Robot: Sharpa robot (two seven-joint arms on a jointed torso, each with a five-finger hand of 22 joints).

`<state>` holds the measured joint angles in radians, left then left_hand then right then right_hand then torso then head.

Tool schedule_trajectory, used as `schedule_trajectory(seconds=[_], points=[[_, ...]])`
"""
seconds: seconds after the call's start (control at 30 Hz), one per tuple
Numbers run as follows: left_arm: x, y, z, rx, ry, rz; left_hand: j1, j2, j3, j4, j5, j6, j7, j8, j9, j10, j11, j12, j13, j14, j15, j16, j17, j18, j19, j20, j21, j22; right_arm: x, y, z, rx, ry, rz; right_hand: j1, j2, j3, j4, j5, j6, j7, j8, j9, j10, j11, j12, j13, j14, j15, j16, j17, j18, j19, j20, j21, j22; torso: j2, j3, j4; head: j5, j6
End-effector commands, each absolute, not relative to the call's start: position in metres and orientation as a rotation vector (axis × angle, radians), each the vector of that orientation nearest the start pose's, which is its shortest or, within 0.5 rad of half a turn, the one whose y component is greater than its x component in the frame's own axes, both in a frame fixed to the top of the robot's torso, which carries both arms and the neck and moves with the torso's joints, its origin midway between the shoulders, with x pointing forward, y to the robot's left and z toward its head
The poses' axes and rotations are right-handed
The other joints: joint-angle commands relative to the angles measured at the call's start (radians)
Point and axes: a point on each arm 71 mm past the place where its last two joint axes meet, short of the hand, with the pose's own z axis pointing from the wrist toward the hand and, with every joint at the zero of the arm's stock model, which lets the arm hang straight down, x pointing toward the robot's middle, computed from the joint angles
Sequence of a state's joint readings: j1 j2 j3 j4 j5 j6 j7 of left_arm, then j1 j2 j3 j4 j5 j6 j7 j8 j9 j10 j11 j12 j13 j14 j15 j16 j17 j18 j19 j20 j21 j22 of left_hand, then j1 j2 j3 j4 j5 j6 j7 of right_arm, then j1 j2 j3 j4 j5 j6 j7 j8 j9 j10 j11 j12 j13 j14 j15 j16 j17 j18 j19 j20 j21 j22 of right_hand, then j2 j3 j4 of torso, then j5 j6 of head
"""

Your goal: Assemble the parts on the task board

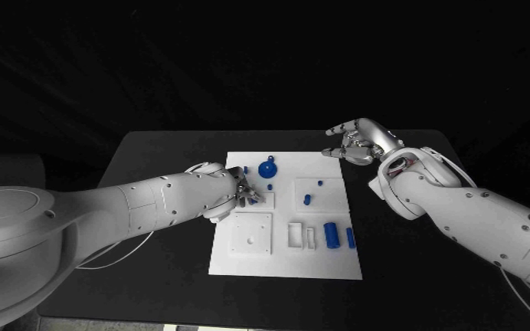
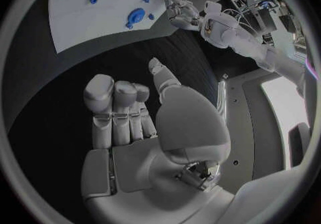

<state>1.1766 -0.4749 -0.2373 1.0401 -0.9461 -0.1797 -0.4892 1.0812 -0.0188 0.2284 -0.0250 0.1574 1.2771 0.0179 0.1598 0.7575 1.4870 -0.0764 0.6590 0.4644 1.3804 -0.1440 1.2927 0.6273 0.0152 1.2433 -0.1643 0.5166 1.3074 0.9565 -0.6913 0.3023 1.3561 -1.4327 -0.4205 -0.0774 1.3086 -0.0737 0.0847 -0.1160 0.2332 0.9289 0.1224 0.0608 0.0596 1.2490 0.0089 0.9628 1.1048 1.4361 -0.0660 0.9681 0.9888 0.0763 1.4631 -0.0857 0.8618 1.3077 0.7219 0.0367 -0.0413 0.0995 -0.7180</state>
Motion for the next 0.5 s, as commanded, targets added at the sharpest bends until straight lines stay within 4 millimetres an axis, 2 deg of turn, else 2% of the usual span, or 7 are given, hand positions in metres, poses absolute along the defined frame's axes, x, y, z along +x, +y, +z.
schedule_trajectory(seconds=[0.03,0.23,0.4,0.5], points=[[0.5208,0.1778,-0.3144,-0.44,2.23,-0.258,0.009,0.002,0.0,0.003,-0.007,0.097,-0.076,0.0,0.0,0.027,-0.02,-0.001,-0.001,-0.001,-0.007,-0.006,-0.001,-0.015,0.009,0.0,-0.004,0.017,0.5146,-0.1907,-0.192,0.163,1.5,0.751,-0.013,0.0,0.001,0.002,0.004,0.003,-0.001,-0.002,0.0,-0.008,0.0,-0.002,-0.001,-0.003,0.002,-0.004,0.0,0.012,0.013,0.004,-0.002,0.105,0.0,0.0001,-0.0003,-0.001,0.0],[0.5215,0.1784,-0.3144,-0.44,2.228,-0.254,0.02,-0.001,0.004,0.001,-0.009,0.097,-0.076,0.0,0.0,0.026,-0.02,-0.001,-0.002,-0.001,-0.007,-0.006,-0.002,-0.015,0.009,0.0,-0.004,0.017,0.5146,-0.1905,-0.1921,0.163,1.5,0.751,-0.013,0.0,0.001,0.002,0.004,0.003,-0.001,-0.002,0.0,-0.008,0.0,-0.002,-0.001,-0.003,0.002,-0.004,0.0,0.012,0.013,0.004,-0.002,0.105,0.0,0.0006,-0.0002,-0.002,0.0],[0.5221,0.1788,-0.3143,-0.439,2.228,-0.248,0.06,0.023,0.019,-0.02,-0.01,0.092,-0.073,0.0,0.001,0.026,-0.019,-0.003,-0.004,-0.004,-0.005,-0.009,-0.008,-0.015,0.007,0.002,-0.006,0.017,0.5145,-0.1901,-0.1922,0.163,1.501,0.752,-0.013,0.0,0.001,0.002,0.004,0.003,-0.001,-0.002,0.0,-0.008,0.0,-0.002,-0.001,-0.003,0.002,-0.004,0.0,0.012,0.013,0.004,-0.002,0.105,0.001,0.0014,-0.002,-0.002,0.002],[0.5227,0.1796,-0.3143,-0.44,2.226,-0.245,0.069,0.035,0.022,-0.029,-0.008,0.09,-0.072,0.0,0.003,0.026,-0.018,-0.005,-0.005,-0.004,-0.004,-0.009,-0.01,-0.014,0.006,0.003,-0.006,0.017,0.5145,-0.1901,-0.1923,0.163,1.501,0.752,-0.011,0.001,0.0,0.004,0.007,0.002,-0.001,-0.002,0.0,-0.007,0.0,-0.001,0.0,-0.003,0.002,-0.003,0.0,0.012,0.013,0.004,-0.002,0.105,0.0,0.0007,-0.0008,-0.003,0.003]])
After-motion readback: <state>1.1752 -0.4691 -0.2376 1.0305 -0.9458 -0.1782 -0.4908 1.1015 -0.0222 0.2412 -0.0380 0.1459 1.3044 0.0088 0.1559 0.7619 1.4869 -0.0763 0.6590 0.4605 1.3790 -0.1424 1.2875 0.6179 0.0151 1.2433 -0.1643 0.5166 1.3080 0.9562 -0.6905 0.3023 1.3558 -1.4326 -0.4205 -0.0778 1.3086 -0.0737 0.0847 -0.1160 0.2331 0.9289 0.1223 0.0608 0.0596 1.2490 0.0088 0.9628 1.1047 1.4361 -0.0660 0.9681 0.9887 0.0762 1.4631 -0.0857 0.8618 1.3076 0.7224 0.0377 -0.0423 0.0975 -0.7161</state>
